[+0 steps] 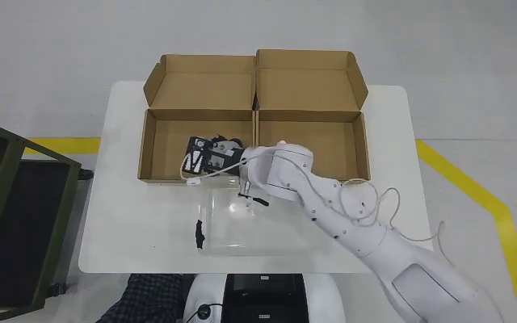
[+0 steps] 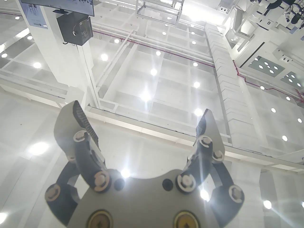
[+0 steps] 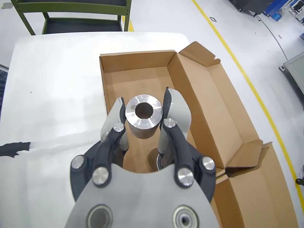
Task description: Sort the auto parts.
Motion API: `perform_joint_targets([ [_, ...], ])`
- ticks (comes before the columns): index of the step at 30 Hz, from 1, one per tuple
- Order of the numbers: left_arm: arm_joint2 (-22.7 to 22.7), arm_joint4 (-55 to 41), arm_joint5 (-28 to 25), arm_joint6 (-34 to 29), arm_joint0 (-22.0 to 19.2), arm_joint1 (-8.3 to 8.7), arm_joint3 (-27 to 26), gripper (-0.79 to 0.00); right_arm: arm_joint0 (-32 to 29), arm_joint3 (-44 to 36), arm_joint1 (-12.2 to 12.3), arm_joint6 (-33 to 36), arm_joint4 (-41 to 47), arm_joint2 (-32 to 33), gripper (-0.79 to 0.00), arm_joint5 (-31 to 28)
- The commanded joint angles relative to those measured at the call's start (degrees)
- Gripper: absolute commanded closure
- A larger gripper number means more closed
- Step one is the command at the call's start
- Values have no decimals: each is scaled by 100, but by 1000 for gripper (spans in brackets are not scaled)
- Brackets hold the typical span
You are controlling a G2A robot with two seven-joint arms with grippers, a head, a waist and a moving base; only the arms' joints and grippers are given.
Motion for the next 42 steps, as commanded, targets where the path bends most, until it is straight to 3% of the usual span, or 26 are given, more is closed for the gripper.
perform_joint_targets([
  [1,0,0,0,0,0,0,0,-785,89,237,-65,-1,105,-59,0,7],
  [22,0,0,0,0,0,0,0,-785,684,1705,-614,343,589,-427,0,-93],
  [42,0,0,0,0,0,0,0,-785,880,2480,-923,459,624,-477,-22,-278],
])
